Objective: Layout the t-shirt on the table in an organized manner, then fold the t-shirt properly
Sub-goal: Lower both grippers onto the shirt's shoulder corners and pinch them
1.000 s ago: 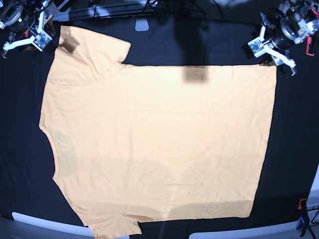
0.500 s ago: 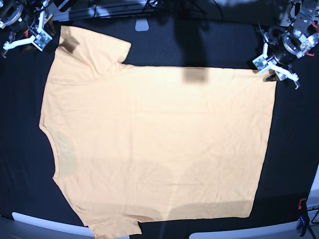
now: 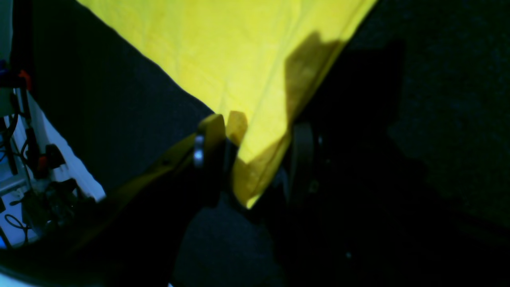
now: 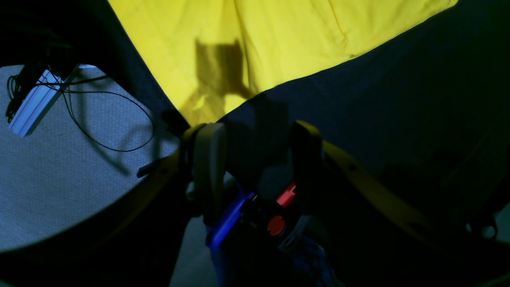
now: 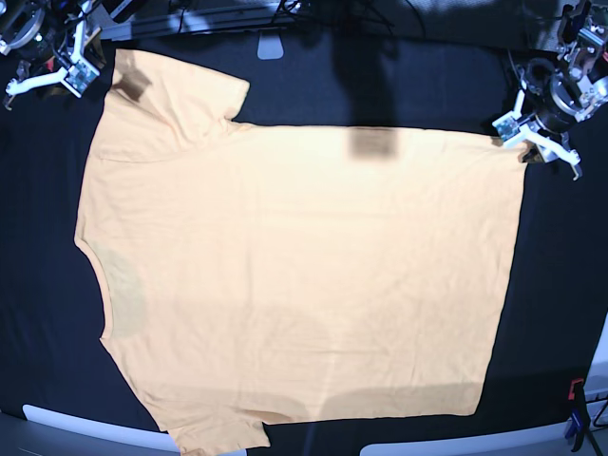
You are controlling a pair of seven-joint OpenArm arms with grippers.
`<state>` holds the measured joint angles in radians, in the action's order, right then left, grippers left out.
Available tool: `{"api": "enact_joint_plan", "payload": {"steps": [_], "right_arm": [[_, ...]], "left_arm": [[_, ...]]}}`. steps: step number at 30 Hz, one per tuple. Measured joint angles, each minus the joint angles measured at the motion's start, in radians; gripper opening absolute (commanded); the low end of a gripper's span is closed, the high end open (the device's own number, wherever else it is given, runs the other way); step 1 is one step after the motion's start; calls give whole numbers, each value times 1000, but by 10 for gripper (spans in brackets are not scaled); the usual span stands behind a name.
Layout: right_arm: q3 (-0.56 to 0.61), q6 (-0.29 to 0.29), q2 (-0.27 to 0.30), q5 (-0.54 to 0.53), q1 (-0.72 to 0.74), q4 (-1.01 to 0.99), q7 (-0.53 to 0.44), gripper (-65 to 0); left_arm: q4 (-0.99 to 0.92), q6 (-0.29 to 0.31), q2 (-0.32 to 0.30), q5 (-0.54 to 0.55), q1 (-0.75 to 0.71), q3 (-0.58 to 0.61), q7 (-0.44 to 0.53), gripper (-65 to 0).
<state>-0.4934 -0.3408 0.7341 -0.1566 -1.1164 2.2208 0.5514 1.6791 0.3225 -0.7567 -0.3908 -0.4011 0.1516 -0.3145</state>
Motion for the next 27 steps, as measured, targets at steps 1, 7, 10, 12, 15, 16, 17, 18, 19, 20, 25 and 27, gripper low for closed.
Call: {"api": "enact_joint_plan", "payload": {"steps": [1,7,10,12,15,16,17,18,19,20,25,27], "right_arm": [[0,0,0,0,0,0,0,-385],[0,0,0,0,0,0,0,-385],[0,0,0,24,0,0,-1,-385],[0,0,0,77,0,0,-4,-385],[0,-27,0,146,0,0,-35,-379],[0,-53,0,167,0,0,-44,-363],[0,-69,1,185,0,0,-59,-344],[0,-86,0,190,0,0,-69,-328],[0,-91,2,209,0,0,-93,-323],[2,-97,7,223,0,0,-105,-323],[11,-98,65,288,0,-3,-104,-323],[13,-98,84,301,-2,-8,-120,-323]], "left_arm": [[0,3,0,-1,0,0,-1,-499],[-4,7,0,1,0,0,19,-650],[-4,6,0,21,0,0,19,-650],[-4,6,0,24,0,0,19,-650],[-4,6,-1,29,0,0,19,-650],[-4,3,-3,48,-1,0,20,-650],[-4,3,-6,54,-1,0,20,-650],[-4,3,-8,53,0,0,23,-650],[-4,3,-8,54,0,0,23,-650],[-4,3,-8,54,0,0,23,-650],[-4,3,-8,53,-1,0,41,-650],[-4,3,-8,54,-1,0,45,-650]]}}
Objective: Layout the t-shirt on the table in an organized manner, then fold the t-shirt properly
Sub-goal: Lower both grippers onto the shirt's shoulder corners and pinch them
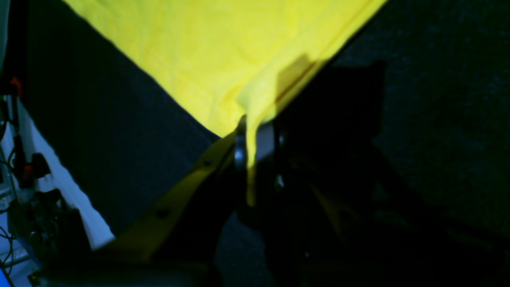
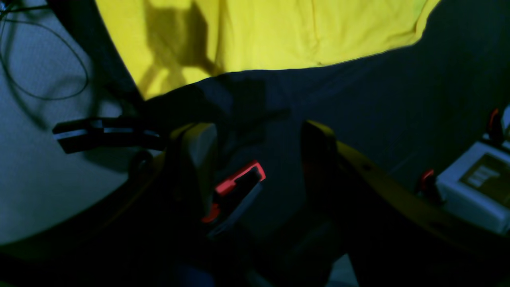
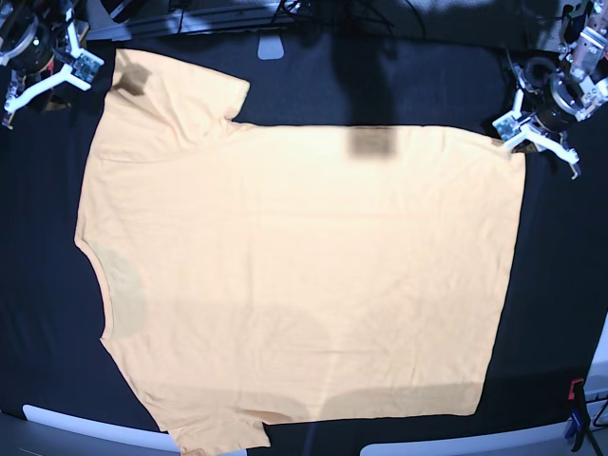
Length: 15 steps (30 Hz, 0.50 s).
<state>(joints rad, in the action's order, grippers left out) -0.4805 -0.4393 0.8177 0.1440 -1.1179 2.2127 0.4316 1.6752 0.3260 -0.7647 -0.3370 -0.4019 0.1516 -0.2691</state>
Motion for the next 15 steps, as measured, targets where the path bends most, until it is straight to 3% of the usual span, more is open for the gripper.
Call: {"api": "enact_joint_plan", "payload": {"steps": [3,6,12,15], "right_arm": [[0,-6,2,140,-1,-22,-85,-324],[1,-6,2,225,-1,-47,-95,-324],[1,2,10,278,-1,-100,-164,-324],[1,46,29,282,10,-146,-177,-324]], "left_arm": [[0,-1,0,0,0,0,0,-650],[0,0,0,0,0,0,0,-650],[0,0,-1,-1,0,0,0,-650],[0,0,0,-1,0,0,0,-650]]}}
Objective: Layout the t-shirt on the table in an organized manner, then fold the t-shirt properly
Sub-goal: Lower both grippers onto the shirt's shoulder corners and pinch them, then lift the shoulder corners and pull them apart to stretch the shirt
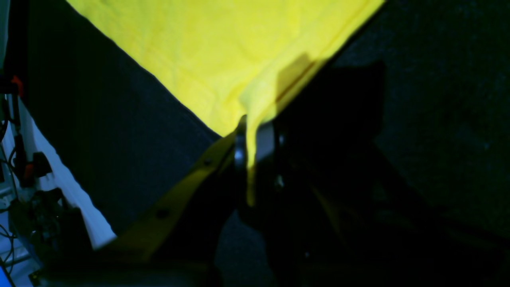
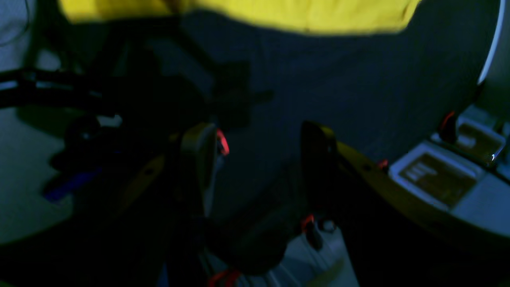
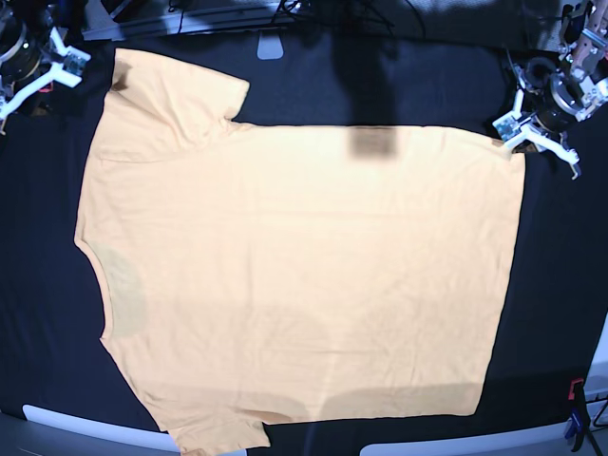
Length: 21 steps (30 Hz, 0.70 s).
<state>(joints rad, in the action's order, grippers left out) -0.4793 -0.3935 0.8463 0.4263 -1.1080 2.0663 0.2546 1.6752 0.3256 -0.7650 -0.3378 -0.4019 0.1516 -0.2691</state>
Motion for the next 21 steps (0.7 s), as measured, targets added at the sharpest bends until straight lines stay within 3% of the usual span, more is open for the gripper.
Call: {"api": "enact_joint_plan", "payload": {"steps": [4,8,12,21], "right_arm": [[70,9,3,4,78,-49,0,-325],[267,25,1,74,204,-109,-3,-325],[447,87,2,178,328,-175,89,-325],[613,97,16,187,452,-192,116,-325]], "left_arm": [[0,0,0,0,-2,0,0,-650],[0,0,0,0,-2,0,-1,-650],[0,0,0,0,-2,0,0,-650],[0,0,0,0,-2,0,0,-650]]}}
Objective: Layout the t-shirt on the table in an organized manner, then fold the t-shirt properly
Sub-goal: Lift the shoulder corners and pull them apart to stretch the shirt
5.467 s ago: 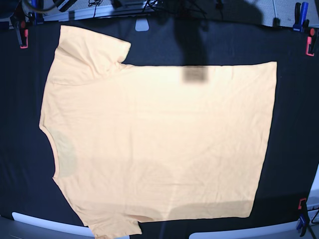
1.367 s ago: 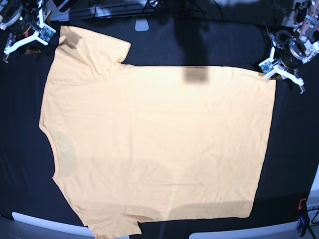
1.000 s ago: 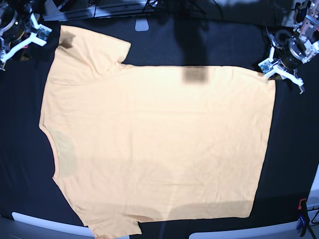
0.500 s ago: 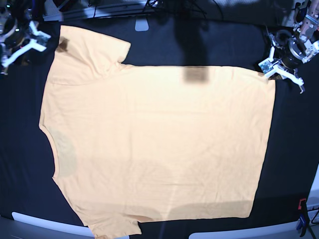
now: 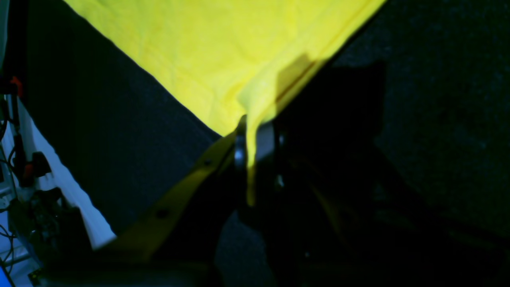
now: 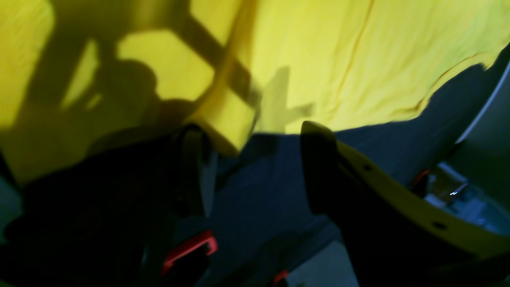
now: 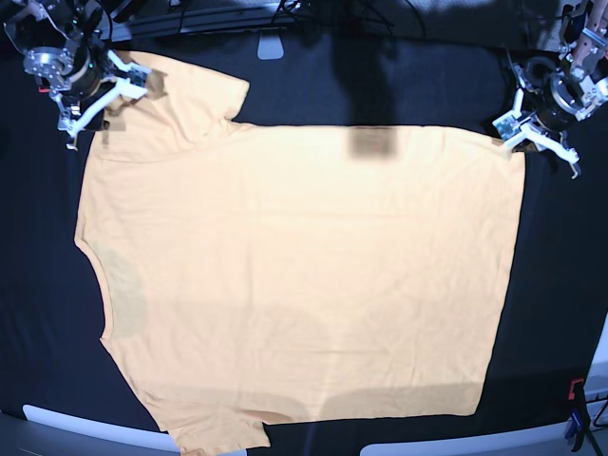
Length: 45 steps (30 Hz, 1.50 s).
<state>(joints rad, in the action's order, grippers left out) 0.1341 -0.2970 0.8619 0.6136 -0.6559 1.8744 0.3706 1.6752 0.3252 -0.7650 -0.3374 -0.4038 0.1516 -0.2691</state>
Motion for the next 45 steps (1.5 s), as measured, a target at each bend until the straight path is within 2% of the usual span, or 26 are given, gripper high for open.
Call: {"api": "enact_joint_plan", "payload": {"steps": [5,8,12,15,23,28,33,40,45], "right_arm": [[54,11,-13,2,61,0,13,-334],[73,17,-26,-13,83,-1,6,-449],[80,17,-36,-27,86,-2,-19,-547],[80,25,-36,-30,89,-2,-18,-646],[80,26,-32,-27,87,-2,-10,-650],[78,32,34,-27,31,38,32,-650],[76,62,85,-30,-57,84,84,-650],[56,75,86,-29,-193,143,104,-650],[14,80,86,-26,-309,190,139,-650]], "left_arm": [[0,0,0,0,0,0,0,-650],[0,0,0,0,0,0,0,-650],[0,0,0,0,0,0,0,-650],[0,0,0,0,0,0,0,-650],[0,-2,0,0,-6,0,0,-650],[0,-5,-5,4,-42,0,2,-650],[7,-9,-68,94,-95,0,8,-650],[67,-16,-143,104,-237,-2,6,-650],[120,-16,-161,101,-323,-2,-24,-650]]}}
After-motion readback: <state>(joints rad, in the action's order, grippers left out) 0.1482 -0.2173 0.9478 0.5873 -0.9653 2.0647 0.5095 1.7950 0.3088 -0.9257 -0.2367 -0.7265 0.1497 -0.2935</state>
